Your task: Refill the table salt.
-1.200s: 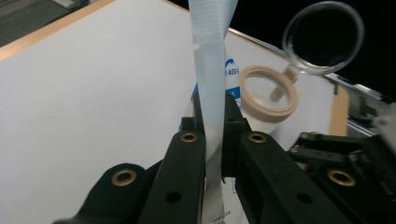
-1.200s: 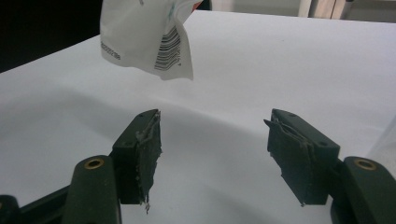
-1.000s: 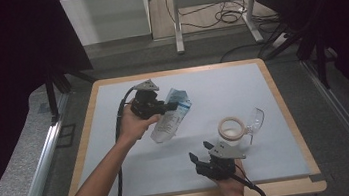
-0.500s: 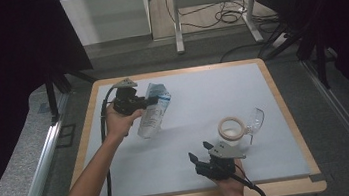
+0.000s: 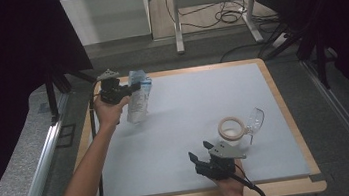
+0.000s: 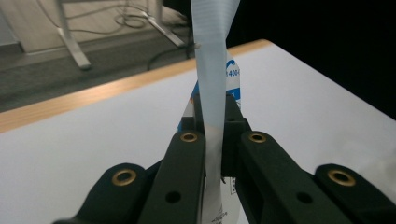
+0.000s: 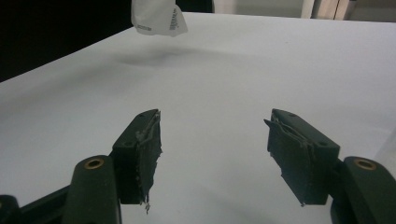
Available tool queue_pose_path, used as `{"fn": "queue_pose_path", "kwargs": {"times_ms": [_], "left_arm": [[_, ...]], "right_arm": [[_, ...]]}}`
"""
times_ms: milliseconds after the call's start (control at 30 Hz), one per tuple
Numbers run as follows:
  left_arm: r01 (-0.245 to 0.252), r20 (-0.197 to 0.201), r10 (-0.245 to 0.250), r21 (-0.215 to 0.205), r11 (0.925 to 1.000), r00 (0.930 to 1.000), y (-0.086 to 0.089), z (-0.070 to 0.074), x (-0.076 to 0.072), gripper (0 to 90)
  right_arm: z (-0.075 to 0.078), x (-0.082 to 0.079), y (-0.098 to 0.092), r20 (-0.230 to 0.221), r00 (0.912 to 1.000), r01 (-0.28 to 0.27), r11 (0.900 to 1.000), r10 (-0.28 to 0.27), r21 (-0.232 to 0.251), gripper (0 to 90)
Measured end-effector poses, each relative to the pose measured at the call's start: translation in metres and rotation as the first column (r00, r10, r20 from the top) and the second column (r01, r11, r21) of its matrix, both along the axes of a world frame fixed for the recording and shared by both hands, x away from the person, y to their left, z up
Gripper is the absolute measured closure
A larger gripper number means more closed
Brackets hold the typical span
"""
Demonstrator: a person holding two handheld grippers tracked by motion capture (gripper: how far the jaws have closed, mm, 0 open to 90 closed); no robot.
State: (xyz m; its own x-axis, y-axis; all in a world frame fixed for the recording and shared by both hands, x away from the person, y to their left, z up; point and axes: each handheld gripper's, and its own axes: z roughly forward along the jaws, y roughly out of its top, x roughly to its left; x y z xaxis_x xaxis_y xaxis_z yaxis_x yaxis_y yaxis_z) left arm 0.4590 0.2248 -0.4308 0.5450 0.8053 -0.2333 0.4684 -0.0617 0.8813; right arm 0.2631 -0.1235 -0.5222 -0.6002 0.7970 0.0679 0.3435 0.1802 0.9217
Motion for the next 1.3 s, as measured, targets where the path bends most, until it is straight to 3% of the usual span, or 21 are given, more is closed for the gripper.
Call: {"fn": "queue_pose_path", "kwargs": {"times_ms": [100,167,233,333,433,600,1033,1300], "left_arm": [[-0.042,0.0,0.042,-0.009,0.9991,0.9991,0.009,-0.012,0.004,90.0],[-0.081,-0.003,0.081,-0.015,0.9966,0.9967,0.022,-0.03,0.001,90.0],[-0.094,0.011,0.095,-0.043,0.9946,0.9954,0.031,-0.035,-0.006,90.0],[-0.107,0.019,0.107,-0.042,0.9934,0.994,0.042,-0.038,-0.018,90.0],[-0.119,0.042,0.118,0.024,0.9926,0.9921,0.049,-0.037,-0.029,90.0],[-0.13,0.041,0.127,0.069,0.9892,0.991,0.059,-0.037,-0.037,89.2],[-0.096,0.033,0.093,0.108,0.9896,0.9952,0.043,-0.033,-0.024,86.9],[-0.088,0.017,0.086,0.118,0.9892,0.9961,0.04,-0.033,-0.018,75.2]], "right_arm": [[-0.001,0.001,0.0,-0.003,1.0,-0.001,1.0,0.001,-0.002,35.6],[-0.001,0.001,0.0,-0.002,1.0,0.002,1.0,-0.002,0.0,35.6],[-0.001,0.001,0.0,-0.002,1.0,0.003,1.0,-0.003,-0.003,35.7],[0.0,0.001,0.0,0.002,1.0,0.003,1.0,-0.003,-0.002,35.6],[0.001,0.0,0.001,0.007,1.0,-0.002,1.0,0.002,-0.003,35.6],[0.002,-0.002,0.005,0.015,0.9998,-0.011,1.0,0.011,-0.006,35.7],[0.002,0.0,0.002,0.01,0.9999,0.0,1.0,0.0,0.003,35.6],[0.005,-0.001,0.001,0.02,0.9998,0.0,1.0,0.0,0.009,35.6]]}}
